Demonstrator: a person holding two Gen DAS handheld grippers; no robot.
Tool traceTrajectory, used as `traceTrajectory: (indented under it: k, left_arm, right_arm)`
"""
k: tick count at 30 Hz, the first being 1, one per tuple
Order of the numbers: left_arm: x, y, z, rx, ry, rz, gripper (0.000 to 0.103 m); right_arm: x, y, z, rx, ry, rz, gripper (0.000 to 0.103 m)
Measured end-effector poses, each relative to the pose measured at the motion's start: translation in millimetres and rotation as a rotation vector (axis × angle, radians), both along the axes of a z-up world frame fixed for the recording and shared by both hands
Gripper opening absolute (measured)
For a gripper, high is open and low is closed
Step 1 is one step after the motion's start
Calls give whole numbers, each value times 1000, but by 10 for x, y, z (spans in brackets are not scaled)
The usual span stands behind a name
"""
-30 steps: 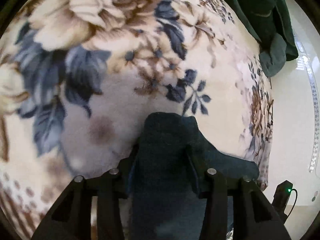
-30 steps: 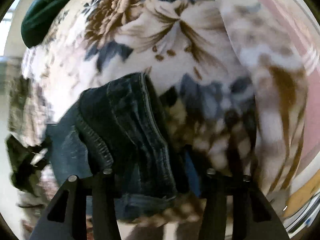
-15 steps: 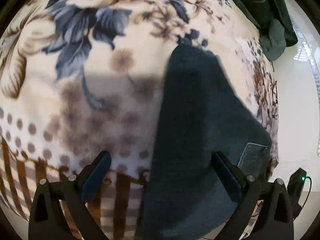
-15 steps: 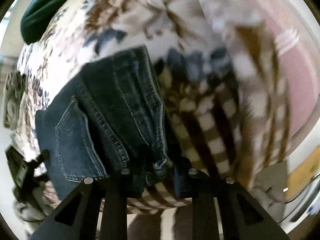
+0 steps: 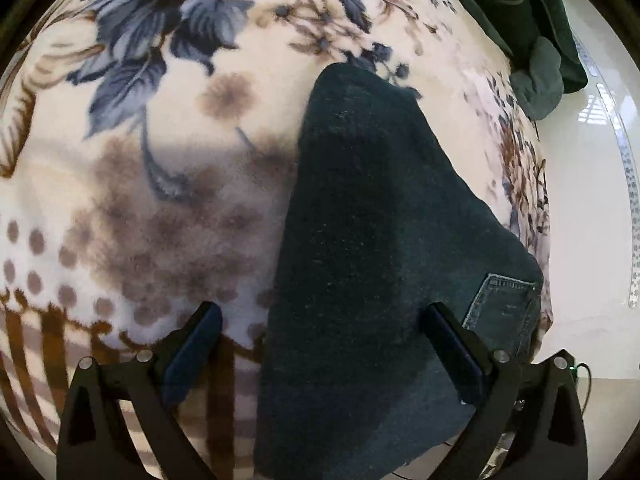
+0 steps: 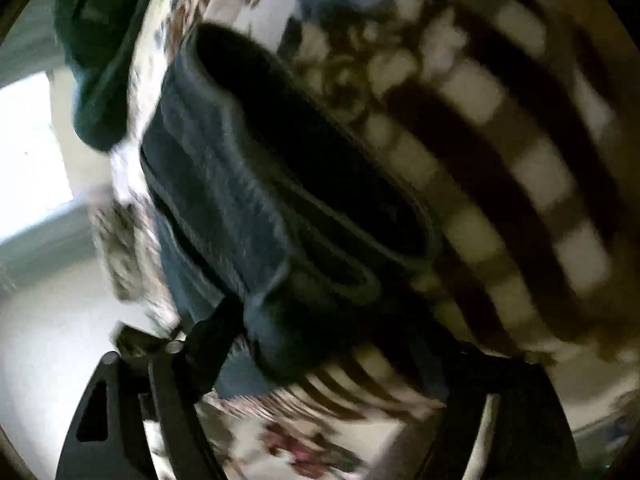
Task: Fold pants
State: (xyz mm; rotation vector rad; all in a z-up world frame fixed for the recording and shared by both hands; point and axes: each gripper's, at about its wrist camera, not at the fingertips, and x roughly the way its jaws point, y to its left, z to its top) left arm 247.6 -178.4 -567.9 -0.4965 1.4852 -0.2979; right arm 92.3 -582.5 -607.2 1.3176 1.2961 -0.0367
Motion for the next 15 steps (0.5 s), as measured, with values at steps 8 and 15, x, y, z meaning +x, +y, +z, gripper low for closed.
traceTrajectory:
  k: [8, 15]
  left_arm:
    - [22, 53, -60, -33, 13, 11, 103]
    - [22, 57, -68, -39, 14, 14, 103]
  right_arm:
    - [-93, 211, 20, -44, -70, 14, 86]
    - [275, 419, 138, 2, -188, 4, 87]
